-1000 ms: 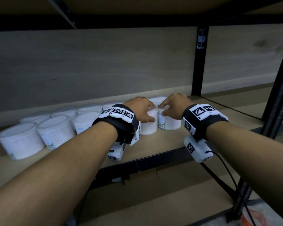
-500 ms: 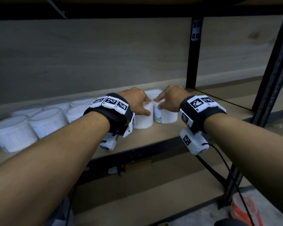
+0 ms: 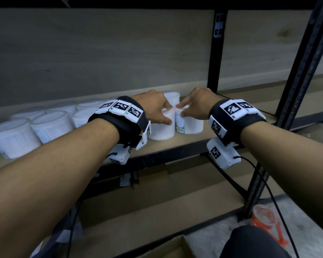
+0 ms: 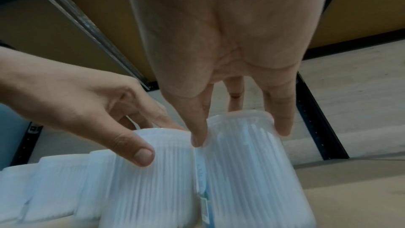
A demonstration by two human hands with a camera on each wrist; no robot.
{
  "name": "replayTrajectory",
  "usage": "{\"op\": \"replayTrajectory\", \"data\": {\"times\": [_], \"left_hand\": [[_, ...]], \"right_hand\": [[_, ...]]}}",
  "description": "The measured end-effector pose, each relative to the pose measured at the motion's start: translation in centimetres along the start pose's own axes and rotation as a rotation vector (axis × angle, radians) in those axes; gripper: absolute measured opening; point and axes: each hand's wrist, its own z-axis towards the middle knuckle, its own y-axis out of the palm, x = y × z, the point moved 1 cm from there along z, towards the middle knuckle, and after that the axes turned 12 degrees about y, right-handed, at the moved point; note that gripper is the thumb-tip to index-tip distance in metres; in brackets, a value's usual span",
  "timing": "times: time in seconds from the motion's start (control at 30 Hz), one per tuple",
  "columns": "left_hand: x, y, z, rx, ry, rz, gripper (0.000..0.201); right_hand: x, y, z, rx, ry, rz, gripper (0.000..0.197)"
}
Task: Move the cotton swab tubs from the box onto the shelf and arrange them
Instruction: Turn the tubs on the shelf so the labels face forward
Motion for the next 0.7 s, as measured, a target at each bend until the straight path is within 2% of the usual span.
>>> {"op": "replayTrajectory", "data": {"times": [0.17, 0.53, 0.7], "left_hand": [[1.1, -0.6, -0.8, -0.026, -0.005, 0.019, 0.06], [2.7, -0.8, -2.3, 0.022, 0.077, 0.04, 0.063], [2.8, -1.1, -2.7, -0.005, 0.066, 0.02, 0.06]], "right_hand": [[0.0, -0.8, -1.4, -0.007, -0.01, -0.015, 0.034], [0.2, -1.8, -3.3, -0.03, -0.01, -0.047, 0.035], [-0.3, -2.2, -3.7, -0.028, -0.036, -0.129, 0.037]]}}
